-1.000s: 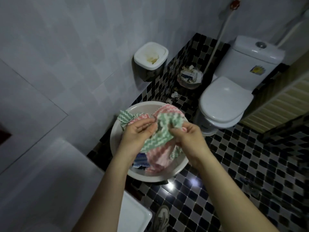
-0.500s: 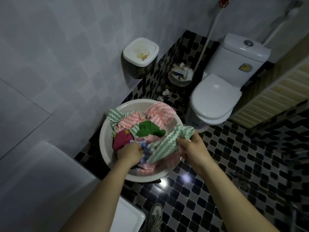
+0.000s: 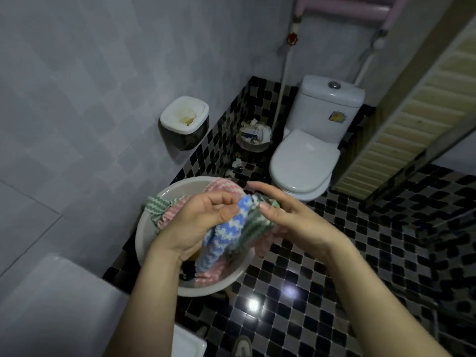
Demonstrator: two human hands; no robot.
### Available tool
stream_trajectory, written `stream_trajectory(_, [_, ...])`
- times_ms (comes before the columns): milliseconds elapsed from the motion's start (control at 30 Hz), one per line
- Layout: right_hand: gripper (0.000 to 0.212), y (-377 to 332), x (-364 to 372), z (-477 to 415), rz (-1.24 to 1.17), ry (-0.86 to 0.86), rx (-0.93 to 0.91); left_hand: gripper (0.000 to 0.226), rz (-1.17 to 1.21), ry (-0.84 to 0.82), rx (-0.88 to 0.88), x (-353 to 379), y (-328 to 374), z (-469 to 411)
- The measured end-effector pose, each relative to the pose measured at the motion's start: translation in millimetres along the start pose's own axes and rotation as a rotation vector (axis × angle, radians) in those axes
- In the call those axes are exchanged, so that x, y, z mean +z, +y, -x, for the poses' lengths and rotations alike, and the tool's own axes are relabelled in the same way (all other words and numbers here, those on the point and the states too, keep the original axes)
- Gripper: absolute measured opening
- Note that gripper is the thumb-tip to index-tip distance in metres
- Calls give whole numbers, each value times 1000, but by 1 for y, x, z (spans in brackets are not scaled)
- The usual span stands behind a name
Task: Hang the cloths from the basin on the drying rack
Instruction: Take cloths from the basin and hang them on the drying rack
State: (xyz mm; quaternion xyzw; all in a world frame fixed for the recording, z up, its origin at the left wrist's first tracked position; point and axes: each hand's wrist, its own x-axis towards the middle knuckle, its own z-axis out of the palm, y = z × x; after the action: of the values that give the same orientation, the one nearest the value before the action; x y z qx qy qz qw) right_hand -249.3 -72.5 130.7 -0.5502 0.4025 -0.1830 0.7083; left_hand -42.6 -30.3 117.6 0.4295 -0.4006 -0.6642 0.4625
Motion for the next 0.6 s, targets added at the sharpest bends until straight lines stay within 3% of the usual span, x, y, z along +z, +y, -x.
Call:
stream_trajectory(67, [40, -15, -7, 12, 52, -80, -15, 13, -7, -101, -6, 16, 8, -2])
stream_trajectory(133, [29, -27, -22, 36, 157, -3, -55, 11, -122, -156, 12, 48, 16, -7])
stream_trajectory(200, [18, -34, -34, 52, 370, 119, -77, 8, -348, -108, 102, 70, 22, -9])
stream_trajectory(333, [25, -33, -72, 118, 683, 275, 4, 15, -606, -75, 241, 140, 29, -14])
stream_trajectory(467, [21, -28, -102, 185, 1036, 559, 80, 19, -800, -62, 364, 209, 20, -21])
stream_trajectory(600, [15, 0, -142, 257, 1105, 839, 183, 33, -762, -161, 442, 280, 5, -30])
